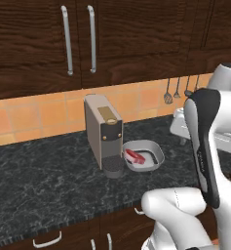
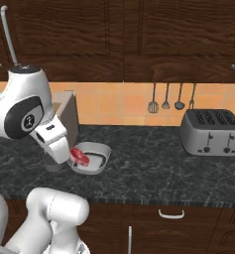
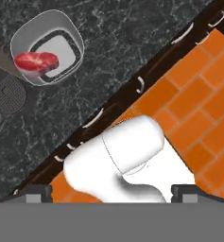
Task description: Take the meat container that has the steak and place it on the second highest rack of the freezer. Then take the vegetable container that has the lemon wedge and onion and place it on the highest rack of the freezer.
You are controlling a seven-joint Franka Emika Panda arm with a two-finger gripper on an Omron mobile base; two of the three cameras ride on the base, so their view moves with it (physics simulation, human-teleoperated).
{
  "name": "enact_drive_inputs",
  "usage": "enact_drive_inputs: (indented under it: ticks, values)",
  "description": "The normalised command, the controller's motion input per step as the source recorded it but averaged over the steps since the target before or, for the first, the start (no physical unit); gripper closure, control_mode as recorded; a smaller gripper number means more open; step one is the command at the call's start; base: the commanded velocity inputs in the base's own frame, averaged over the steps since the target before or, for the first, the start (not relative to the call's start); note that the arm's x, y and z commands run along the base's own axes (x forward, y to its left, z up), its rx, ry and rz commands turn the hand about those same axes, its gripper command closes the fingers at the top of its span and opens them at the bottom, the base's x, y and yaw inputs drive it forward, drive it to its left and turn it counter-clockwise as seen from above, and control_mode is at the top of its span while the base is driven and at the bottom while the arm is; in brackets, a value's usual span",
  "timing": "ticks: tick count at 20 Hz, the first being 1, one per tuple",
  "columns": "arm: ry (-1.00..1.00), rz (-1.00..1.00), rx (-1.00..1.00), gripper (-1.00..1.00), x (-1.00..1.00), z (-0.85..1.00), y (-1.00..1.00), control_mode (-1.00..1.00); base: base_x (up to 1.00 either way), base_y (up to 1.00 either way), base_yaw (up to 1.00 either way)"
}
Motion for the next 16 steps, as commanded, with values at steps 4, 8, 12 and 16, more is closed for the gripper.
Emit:
enact_drive_inputs:
  ticks: [4, 8, 12, 16]
  values:
    - [0.04, -0.32, 0.06, -1.0, 0.51, -0.93, 0.0, -1.0, 0.0, 0.0, 0.0]
    - [0.08, -0.32, 0.01, -1.0, 0.77, -0.78, 0.03, -1.0, 0.0, 0.0, 0.0]
    - [0.01, -0.3, 0.0, -1.0, 0.54, -0.6, 0.12, -1.0, 0.0, 0.0, 0.0]
    - [-0.01, -0.19, 0.0, -1.0, 0.57, -0.6, 0.03, -1.0, 0.0, 0.0, 0.0]
